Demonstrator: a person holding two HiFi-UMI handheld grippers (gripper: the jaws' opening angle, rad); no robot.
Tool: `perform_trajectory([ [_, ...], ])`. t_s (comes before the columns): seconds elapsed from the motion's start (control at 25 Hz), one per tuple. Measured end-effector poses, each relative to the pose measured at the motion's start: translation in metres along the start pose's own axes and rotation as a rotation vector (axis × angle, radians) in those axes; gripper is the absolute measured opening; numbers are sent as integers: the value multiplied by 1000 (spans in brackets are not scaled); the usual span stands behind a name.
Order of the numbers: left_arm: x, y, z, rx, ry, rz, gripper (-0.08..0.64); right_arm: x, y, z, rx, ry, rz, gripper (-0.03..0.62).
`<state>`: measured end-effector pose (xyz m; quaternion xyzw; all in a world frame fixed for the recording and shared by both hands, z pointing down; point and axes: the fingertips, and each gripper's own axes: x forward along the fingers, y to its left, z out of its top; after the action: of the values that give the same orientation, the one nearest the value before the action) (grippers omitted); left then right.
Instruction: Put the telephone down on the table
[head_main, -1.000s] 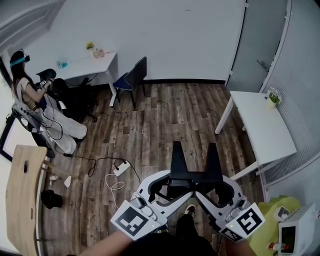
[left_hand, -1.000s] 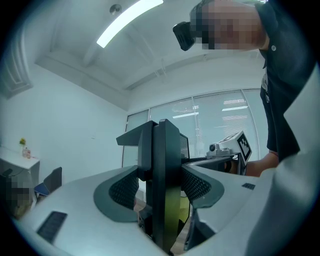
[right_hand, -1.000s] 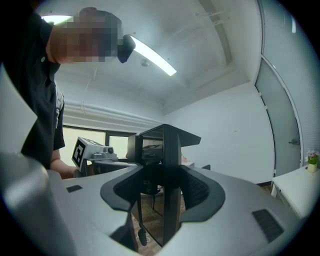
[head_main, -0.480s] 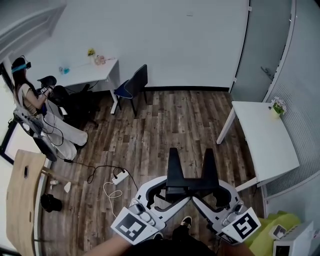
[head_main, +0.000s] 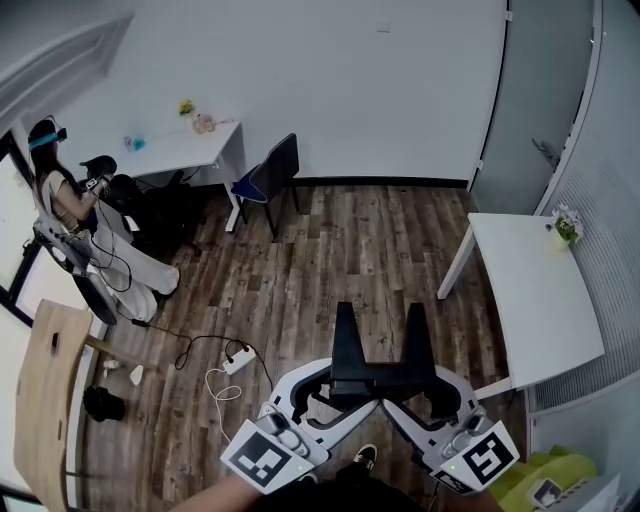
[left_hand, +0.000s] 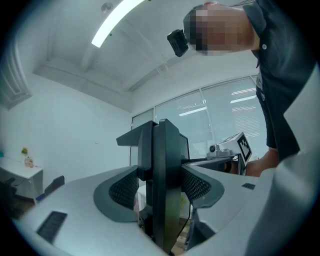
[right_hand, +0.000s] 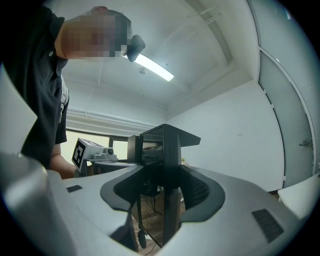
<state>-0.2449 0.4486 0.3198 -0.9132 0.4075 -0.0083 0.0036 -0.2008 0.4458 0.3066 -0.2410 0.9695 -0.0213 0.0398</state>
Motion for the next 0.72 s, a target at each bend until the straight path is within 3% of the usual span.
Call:
perform_trajectory([
  [0.72,66,23,-4,6,26,44,267,7,-72,-3,24,-5,44,236],
])
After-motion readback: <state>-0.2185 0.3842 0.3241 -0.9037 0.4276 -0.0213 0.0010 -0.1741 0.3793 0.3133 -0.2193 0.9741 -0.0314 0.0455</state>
